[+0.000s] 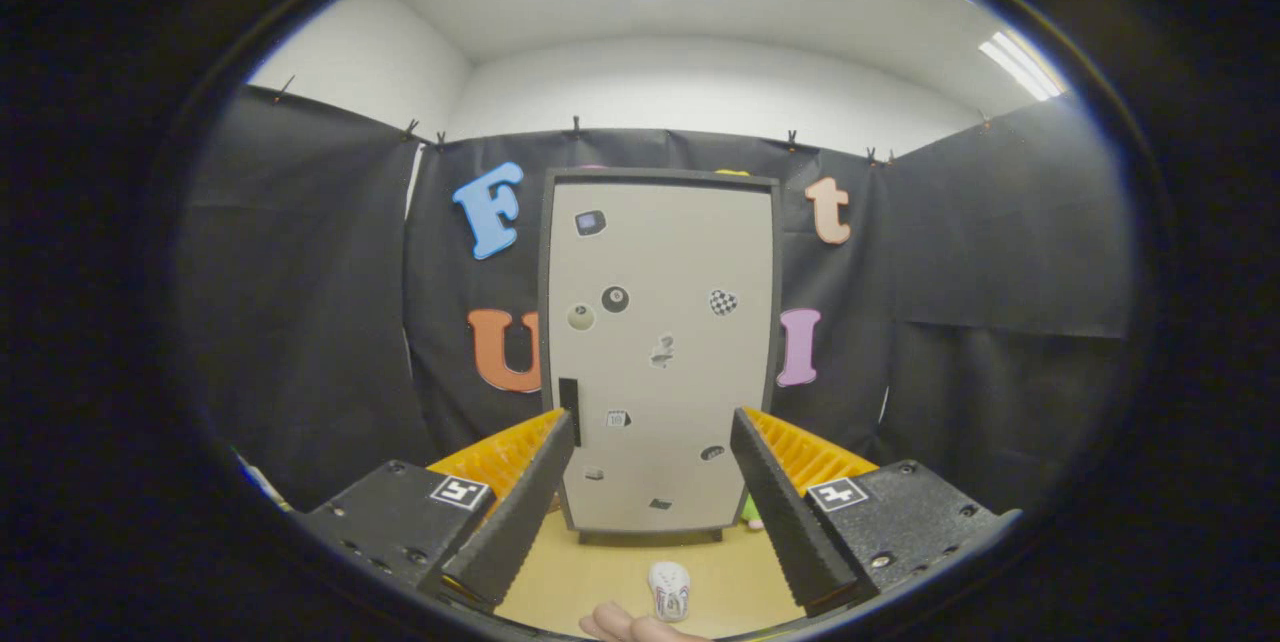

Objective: Open the shoe cabinet door, grab the shoes and put them into the shoe cabinet, then close the shoe cabinet door.

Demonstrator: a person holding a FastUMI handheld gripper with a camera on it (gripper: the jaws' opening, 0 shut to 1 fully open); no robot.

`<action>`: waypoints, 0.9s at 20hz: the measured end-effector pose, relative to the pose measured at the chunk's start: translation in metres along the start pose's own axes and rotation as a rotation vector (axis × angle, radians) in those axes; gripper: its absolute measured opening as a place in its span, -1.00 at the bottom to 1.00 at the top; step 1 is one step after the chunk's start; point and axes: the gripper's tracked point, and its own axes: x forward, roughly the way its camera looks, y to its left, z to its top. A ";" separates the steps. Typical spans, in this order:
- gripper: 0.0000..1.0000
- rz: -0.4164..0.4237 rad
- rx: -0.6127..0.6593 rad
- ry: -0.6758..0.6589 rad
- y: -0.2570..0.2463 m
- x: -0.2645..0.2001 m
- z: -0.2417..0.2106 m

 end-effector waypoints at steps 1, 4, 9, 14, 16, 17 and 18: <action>1.00 0.003 0.002 0.005 0.003 0.001 0.000; 1.00 0.033 -0.005 -0.007 0.020 0.010 0.004; 1.00 0.051 -0.019 -0.007 0.042 0.042 -0.004; 1.00 0.106 -0.009 -0.036 0.066 0.097 -0.015; 1.00 0.121 0.002 -0.011 0.072 0.130 -0.034; 1.00 0.127 0.002 -0.003 0.074 0.147 -0.042; 1.00 0.142 0.003 -0.003 0.079 0.166 -0.048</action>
